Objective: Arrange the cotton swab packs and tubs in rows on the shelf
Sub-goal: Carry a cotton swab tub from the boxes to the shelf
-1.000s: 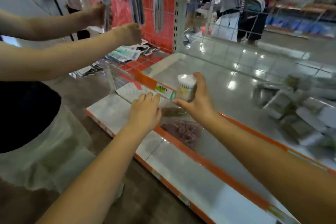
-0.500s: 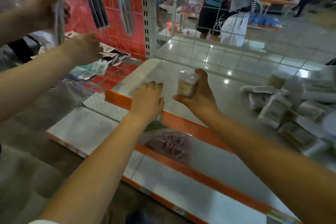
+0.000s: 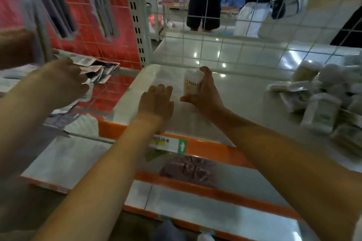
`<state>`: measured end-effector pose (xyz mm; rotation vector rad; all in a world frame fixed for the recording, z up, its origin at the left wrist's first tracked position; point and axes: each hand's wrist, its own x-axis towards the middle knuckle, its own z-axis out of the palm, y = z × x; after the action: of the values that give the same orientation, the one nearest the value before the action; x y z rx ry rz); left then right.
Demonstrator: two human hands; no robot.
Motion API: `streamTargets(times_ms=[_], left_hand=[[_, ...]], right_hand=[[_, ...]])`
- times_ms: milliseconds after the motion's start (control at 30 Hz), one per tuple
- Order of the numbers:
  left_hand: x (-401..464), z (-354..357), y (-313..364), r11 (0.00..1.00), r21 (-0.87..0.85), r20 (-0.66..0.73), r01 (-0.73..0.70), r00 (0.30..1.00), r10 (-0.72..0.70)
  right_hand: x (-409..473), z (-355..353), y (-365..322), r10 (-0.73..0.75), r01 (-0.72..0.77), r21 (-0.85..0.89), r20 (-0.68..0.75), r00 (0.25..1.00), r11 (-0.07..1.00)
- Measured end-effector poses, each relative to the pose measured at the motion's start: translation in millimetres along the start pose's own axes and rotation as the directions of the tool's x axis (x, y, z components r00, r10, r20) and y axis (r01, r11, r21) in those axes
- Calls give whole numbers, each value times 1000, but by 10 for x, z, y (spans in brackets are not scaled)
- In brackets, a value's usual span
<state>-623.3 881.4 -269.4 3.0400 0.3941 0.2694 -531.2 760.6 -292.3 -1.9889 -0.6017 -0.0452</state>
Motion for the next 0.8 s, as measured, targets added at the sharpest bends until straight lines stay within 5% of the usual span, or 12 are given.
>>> streamTargets(times_ms=[233, 800], left_hand=[[162, 151, -291, 978, -207, -5, 15, 1000, -17], [599, 286, -562, 982, -191, -87, 10, 996, -27]], right_hand=[[-31, 5, 145, -59, 60, -100, 8, 998, 993], [498, 468, 27, -122, 131, -128, 74, 990, 983]])
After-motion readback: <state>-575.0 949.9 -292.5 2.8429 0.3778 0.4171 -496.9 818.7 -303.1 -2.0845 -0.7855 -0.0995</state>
